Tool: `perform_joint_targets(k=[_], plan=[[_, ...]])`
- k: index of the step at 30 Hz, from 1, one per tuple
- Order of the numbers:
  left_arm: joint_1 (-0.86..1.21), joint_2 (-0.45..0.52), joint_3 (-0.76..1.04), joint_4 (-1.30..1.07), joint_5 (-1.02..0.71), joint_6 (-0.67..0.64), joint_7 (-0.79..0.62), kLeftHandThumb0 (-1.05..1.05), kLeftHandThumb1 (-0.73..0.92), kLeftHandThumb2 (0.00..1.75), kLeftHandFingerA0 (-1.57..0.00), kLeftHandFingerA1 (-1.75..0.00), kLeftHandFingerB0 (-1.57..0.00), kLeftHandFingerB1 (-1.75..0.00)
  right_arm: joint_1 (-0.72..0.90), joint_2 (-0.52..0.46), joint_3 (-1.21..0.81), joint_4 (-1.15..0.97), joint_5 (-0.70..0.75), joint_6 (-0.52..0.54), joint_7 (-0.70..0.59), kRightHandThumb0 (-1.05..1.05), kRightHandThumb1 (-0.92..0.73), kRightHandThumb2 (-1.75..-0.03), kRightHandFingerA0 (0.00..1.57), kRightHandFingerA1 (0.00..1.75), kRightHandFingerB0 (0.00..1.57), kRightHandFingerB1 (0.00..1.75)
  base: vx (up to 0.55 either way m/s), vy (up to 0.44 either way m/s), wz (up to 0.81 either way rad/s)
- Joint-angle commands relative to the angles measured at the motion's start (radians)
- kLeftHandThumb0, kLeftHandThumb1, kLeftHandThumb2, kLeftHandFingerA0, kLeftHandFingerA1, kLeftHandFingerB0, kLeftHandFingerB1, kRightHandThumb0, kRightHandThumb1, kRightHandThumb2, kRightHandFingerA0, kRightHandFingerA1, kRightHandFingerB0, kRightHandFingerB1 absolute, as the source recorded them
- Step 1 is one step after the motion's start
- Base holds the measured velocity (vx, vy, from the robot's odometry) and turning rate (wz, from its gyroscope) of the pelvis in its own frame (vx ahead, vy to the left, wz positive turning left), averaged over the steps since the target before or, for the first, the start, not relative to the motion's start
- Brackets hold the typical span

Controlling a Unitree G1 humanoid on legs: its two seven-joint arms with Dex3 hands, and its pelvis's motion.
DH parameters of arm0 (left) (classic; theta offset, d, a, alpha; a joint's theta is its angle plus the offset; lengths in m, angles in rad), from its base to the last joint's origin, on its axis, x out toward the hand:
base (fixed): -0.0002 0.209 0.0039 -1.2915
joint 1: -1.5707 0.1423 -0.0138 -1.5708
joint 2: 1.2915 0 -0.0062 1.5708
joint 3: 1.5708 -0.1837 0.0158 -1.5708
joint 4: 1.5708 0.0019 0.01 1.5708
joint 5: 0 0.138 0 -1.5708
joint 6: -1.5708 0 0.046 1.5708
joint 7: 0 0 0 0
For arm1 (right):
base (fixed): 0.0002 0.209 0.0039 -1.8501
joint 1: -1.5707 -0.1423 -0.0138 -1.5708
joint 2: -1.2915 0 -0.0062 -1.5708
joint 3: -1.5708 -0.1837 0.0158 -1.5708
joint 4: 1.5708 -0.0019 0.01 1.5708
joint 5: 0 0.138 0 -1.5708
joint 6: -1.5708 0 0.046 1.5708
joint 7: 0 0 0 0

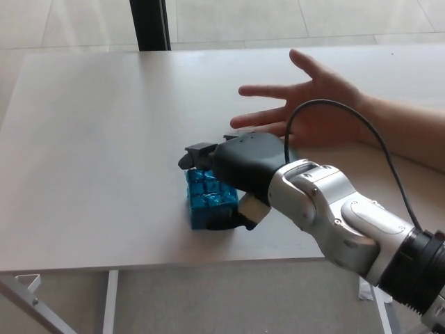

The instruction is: The robot uses its right hand to pick up a cube kept in the middle of the desk infront of it and hands it to a person

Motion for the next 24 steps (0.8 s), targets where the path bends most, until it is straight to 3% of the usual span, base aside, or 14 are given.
perform_joint_targets(k=[1, 2, 3, 6, 7, 8, 9, 10, 11, 14, 15, 16, 20, 24], plan=[[-0.001, 0.028, -0.008, -0.002, 0.006, -0.026, -0.012, -0.76, 0.71, 0.62, -0.48, -0.57, -0.50, -0.43, -0.016, 0.001, 0.021, -0.016, -0.119, 0.065, 0.106, -0.95, -0.74, -0.63, 0.16, 0.60, 0.11, 0.43, 0.00, 0.000, 0.00], [0.006, 0.028, -0.017, -0.007, 0.013, -0.041, -0.018, -0.76, 0.73, 0.62, -0.46, -0.56, -0.48, -0.42, -0.019, -0.001, 0.034, -0.018, -0.144, 0.070, 0.120, -0.94, -0.73, -0.63, 0.15, 0.58, 0.09, 0.42, 0.00, 0.000, 0.00], [0.004, 0.028, -0.015, -0.004, 0.009, -0.032, -0.017, -0.75, 0.72, 0.62, -0.48, -0.59, -0.49, -0.42, -0.015, 0.003, 0.044, -0.021, -0.166, 0.082, 0.123, -0.88, -0.54, -0.97, 0.24, 0.64, 0.02, 0.46, 0.00, 0.000, 0.00], [0.009, 0.027, -0.009, -0.004, -0.001, -0.031, -0.023, -0.74, 0.72, 0.62, -0.50, -0.60, -0.50, -0.43, 0.037, 0.021, 0.018, -0.021, -0.180, 0.074, 0.018, -0.76, -0.49, -0.90, 0.47, 0.71, 0.21, 0.51, 0.00, 0.000, 0.00], [0.011, 0.026, -0.008, -0.003, -0.002, -0.034, -0.023, -0.75, 0.72, 0.62, -0.51, -0.59, -0.51, -0.43, 0.050, 0.024, 0.011, -0.018, -0.188, 0.064, -0.011, -0.66, -0.47, -0.85, 0.80, 1.09, 0.28, 0.52, 0.00, 0.000, 0.00], [0.014, 0.025, -0.006, -0.002, -0.004, -0.038, -0.024, -0.75, 0.72, 0.62, -0.51, -0.59, -0.51, -0.43, 0.068, 0.028, 0.001, -0.014, -0.199, 0.047, -0.056, -0.66, -0.47, -0.85, 0.80, 1.09, 0.28, 0.52, 0.00, 0.000, 0.00], [0.012, 0.024, -0.009, 0.000, -0.001, -0.030, -0.021, -0.74, 0.73, 0.62, -0.51, -0.57, -0.51, -0.43, 0.087, 0.035, -0.010, -0.008, -0.211, 0.041, -0.105, -0.58, -0.61, -0.59, 0.85, 1.33, 0.36, 0.43, 0.00, 0.000, 0.00], [0.007, 0.024, -0.012, 0.003, 0.003, -0.020, -0.011, -0.76, 0.72, 0.62, -0.53, -0.66, -0.54, -0.44, 0.107, 0.039, -0.013, 0.013, -0.234, 0.027, -0.185, -0.63, -0.49, -0.89, 1.05, 1.32, 0.35, 0.56, 0.00, 0.000, 0.00], [0.003, 0.024, -0.018, 0.004, 0.009, -0.015, -0.006, -0.76, 0.73, 0.63, -0.56, -0.64, -0.53, -0.44, 0.123, 0.046, -0.020, 0.032, -0.245, 0.025, -0.238, -0.49, -0.63, -0.64, 0.86, 1.55, 0.42, 0.47, 0.00, 0.000, 0.00], [0.006, 0.023, -0.014, 0.005, 0.003, -0.020, -0.014, -0.74, 0.74, 0.62, -0.50, -0.57, -0.51, -0.43, 0.141, 0.054, -0.031, 0.043, -0.253, 0.022, -0.286, -0.45, -0.67, -0.68, 0.89, 1.59, 0.51, 0.50, 0.00, 0.000, 0.00], [0.009, 0.022, -0.012, 0.004, 0.000, -0.025, -0.014, -0.76, 0.73, 0.62, -0.62, -0.87, -0.55, -0.45, 0.158, 0.065, -0.045, 0.053, -0.249, 0.020, -0.331, -0.40, -0.71, -0.61, 0.92, 1.61, 0.56, 0.49, 0.00, 0.000, 0.00], [0.011, 0.023, -0.012, 0.003, 0.001, -0.027, -0.013, -0.76, 0.73, 0.62, -0.62, -0.87, -0.55, -0.45, 0.165, 0.072, -0.051, 0.060, -0.248, 0.017, -0.353, -0.40, -0.71, -0.61, 0.92, 1.61, 0.56, 0.49, 0.00, 0.000, 0.00], [0.007, 0.023, -0.013, 0.006, 0.002, -0.015, -0.009, -0.75, 0.74, 0.62, -0.54, -0.59, -0.54, -0.42, 0.202, 0.103, -0.075, 0.104, -0.253, -0.008, -0.495, -0.31, -0.72, -0.68, 0.97, 1.75, 0.73, 0.58, 0.00, 0.000, 0.00], [0.013, 0.017, -0.019, 0.005, 0.007, -0.027, -0.012, -0.76, 0.75, 0.63, -0.53, -0.55, -0.52, -0.42, 0.244, 0.133, -0.113, 0.136, -0.217, -0.052, -0.584, -0.32, -0.68, -0.66, 0.94, 1.75, 0.81, 0.65, 0.00, 0.000, 0.00]])
